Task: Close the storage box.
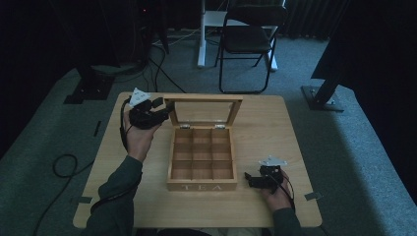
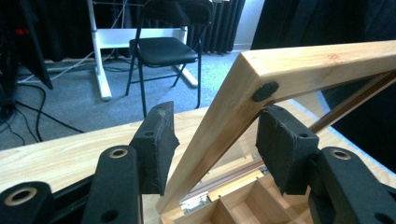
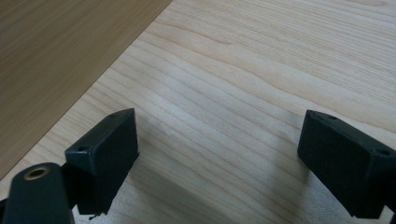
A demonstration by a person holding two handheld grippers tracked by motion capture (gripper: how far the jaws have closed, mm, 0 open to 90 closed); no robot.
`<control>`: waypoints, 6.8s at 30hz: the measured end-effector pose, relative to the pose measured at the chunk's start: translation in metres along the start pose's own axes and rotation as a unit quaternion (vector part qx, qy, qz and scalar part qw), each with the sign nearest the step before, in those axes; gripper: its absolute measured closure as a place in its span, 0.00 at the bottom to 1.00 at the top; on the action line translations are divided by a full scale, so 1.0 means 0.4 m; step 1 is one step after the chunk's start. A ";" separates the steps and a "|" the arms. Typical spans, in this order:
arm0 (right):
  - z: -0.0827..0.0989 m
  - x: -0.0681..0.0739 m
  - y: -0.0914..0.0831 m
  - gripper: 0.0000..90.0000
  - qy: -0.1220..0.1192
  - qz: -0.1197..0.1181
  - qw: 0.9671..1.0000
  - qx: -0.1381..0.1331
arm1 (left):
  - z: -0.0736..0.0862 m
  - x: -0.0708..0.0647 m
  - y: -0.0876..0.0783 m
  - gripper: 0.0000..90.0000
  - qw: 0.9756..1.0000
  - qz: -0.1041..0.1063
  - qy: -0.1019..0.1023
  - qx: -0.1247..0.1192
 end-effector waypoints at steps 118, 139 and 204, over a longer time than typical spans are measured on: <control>0.000 0.002 0.000 0.13 -0.001 0.000 1.000 -0.001 | 0.258 -0.099 -0.116 0.47 0.998 0.044 -0.023 0.049; 0.000 0.002 0.000 0.13 -0.001 0.000 1.000 -0.001 | 0.295 -0.115 -0.130 0.46 0.997 0.043 -0.031 0.053; -0.001 0.006 0.002 0.13 -0.005 -0.005 1.000 0.000 | 0.458 -0.148 -0.137 0.40 0.995 0.009 -0.003 0.102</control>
Point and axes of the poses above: each handheld gripper's, and its own axes: y roughly forward along the jaws, z roughly out of its underside, x roughly to its left, the point moved 2 cm from there along y, roughly forward along the jaws, and after that the axes turned 1 degree about y, right-handed, at the moved point
